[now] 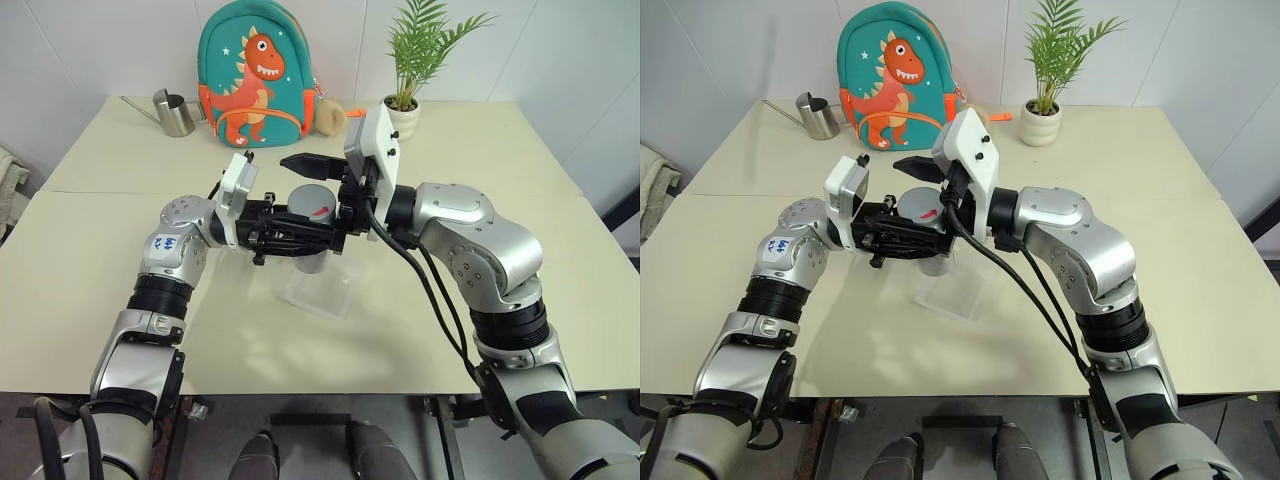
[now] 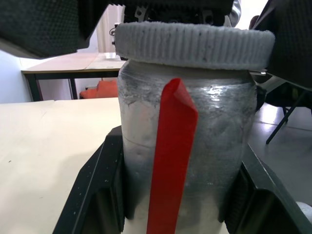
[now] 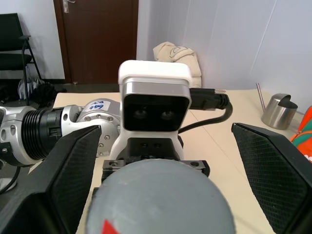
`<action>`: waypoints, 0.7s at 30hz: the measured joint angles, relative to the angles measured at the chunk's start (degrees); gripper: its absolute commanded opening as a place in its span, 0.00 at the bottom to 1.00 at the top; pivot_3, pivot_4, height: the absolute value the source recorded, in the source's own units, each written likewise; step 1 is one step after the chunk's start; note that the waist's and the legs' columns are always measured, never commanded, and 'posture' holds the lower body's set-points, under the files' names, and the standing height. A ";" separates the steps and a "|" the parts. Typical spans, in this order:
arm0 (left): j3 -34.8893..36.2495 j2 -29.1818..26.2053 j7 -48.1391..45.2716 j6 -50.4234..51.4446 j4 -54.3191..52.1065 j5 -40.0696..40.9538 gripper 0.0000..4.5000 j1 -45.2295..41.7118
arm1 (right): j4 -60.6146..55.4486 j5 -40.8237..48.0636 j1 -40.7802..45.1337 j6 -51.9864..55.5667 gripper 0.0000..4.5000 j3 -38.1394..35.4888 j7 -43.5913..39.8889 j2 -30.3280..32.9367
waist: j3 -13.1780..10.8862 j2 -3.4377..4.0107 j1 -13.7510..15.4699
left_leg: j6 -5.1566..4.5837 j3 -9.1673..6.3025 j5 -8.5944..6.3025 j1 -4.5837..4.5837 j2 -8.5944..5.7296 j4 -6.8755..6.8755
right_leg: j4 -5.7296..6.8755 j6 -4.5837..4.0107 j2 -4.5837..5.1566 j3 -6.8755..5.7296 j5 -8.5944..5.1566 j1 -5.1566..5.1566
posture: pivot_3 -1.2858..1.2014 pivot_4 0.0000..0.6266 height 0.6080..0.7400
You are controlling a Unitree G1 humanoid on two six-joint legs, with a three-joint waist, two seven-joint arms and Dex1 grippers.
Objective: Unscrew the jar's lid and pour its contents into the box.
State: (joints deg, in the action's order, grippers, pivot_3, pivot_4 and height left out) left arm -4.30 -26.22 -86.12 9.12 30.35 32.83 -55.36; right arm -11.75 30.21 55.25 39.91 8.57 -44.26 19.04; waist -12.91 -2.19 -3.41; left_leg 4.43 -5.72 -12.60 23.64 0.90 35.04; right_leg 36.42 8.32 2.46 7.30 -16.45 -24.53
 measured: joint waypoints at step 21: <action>1.05 -1.96 0.00 6.27 -1.85 0.17 0.44 1.02 | -5.44 3.15 -1.19 6.80 1.00 -2.39 0.33 7.40 | 0.00 0.00 0.01 | 0.00 0.00 0.00 0.00 0.00 -0.01 | -0.02 0.00 0.00 0.00 0.00 0.00 | 0.52 0.24 1.00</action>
State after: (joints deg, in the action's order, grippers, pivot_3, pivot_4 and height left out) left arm -3.25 -28.19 -86.12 15.39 28.50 33.00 -54.34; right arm -17.19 33.35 54.06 46.71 6.18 -43.92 26.45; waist -12.91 -2.19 -3.39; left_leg 4.43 -5.72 -12.60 23.64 0.90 35.03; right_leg 36.40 8.32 2.46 7.30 -16.45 -24.54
